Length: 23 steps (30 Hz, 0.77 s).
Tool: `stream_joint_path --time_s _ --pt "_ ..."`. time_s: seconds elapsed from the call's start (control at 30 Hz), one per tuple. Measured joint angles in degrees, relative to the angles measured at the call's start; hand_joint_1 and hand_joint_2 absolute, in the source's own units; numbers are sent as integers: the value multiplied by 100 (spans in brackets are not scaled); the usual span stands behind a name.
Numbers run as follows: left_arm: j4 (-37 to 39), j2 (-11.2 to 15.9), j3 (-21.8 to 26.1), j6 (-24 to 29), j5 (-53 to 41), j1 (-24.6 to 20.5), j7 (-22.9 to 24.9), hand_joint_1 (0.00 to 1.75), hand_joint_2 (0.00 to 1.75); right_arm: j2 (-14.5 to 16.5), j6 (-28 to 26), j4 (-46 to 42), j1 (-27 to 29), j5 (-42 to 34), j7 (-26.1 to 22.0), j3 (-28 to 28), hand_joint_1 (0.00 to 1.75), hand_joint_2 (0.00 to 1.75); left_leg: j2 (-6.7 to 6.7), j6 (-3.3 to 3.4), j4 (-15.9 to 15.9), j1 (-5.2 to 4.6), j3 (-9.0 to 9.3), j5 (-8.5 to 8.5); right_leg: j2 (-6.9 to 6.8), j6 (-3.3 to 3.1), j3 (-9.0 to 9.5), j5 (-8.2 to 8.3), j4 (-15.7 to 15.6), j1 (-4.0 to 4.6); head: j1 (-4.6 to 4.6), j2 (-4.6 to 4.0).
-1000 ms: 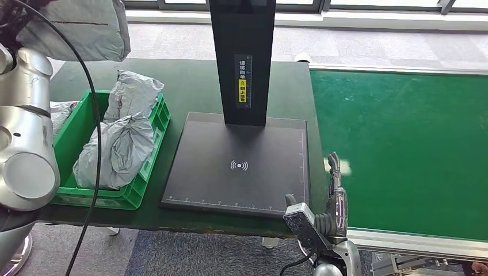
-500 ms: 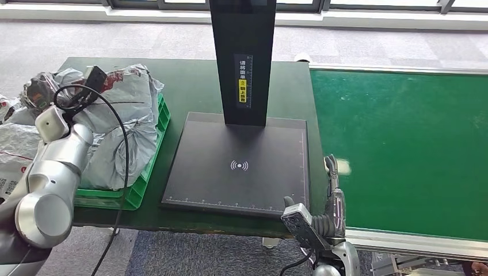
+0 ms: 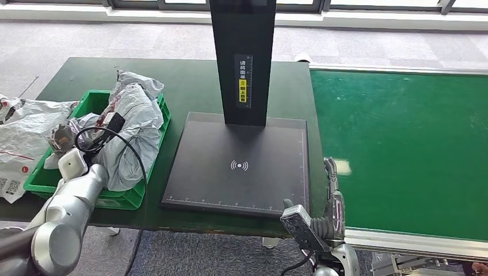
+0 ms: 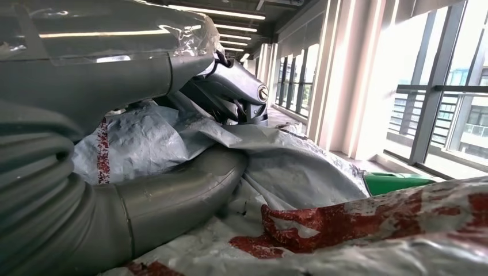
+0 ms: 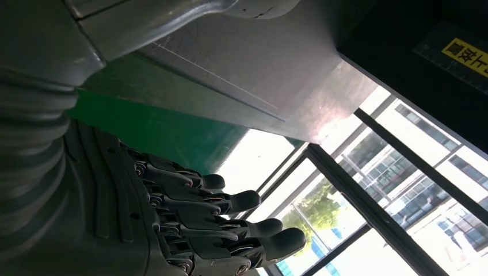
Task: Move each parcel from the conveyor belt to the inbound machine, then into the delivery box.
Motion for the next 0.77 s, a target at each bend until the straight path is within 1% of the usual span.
stream_joint_path --time_s 0.3,0.33,0.37,0.43,0.47,0.5,0.57,0.6,0.67,0.73,0.77 --pt "-8 7 78 3 6 80 -34 175 175 0 17 0 0 1 4 0 0 175 -1 0 0 0 0 0 0 0 0 0 0 1 0 0" --pt "-8 7 85 3 6 82 -34 143 175 0 17 0 0 1 4 0 0 175 -1 0 0 0 0 0 0 0 0 0 0 1 0 0" --pt "-8 7 89 4 6 83 -34 99 175 0 17 0 0 1 4 0 0 175 -1 0 0 0 0 0 0 0 0 0 0 1 0 0" --pt "-9 6 96 13 6 87 -37 12 87 0 17 0 0 1 4 0 0 175 -1 0 0 0 0 0 0 0 0 0 0 0 0 0" --pt "-18 5 101 23 6 92 -47 0 44 0 17 0 0 1 4 0 0 175 -1 0 0 0 1 0 0 0 0 0 0 0 0 0" --pt "-43 2 114 34 19 101 -81 0 0 0 17 0 0 2 4 0 0 175 -1 0 0 0 1 0 0 0 -1 0 0 1 0 0" --pt "-188 -26 197 47 161 132 -307 0 0 0 11 -2 4 8 5 0 0 175 -1 -1 1 0 0 1 0 0 -3 0 0 1 0 0" --pt "-312 -61 283 49 342 144 -544 0 0 0 0 -5 8 9 6 0 0 175 0 -1 1 1 0 1 0 0 -4 0 0 1 0 0" --pt "-582 -159 542 53 972 145 -1239 0 0 0 -42 -15 23 -15 -14 0 0 175 0 -1 1 0 0 1 0 0 -4 0 0 1 -1 0" --pt "-828 -279 880 56 1944 135 -2160 0 0 0 -111 -36 52 -98 -105 0 0 175 4 -1 1 -1 0 1 3 0 -4 1 0 1 -1 0" --pt "-884 -312 969 56 2211 133 -2401 0 0 0 -129 -42 61 -126 -137 0 0 175 5 -1 1 -1 0 1 4 0 -4 1 0 1 -1 0"
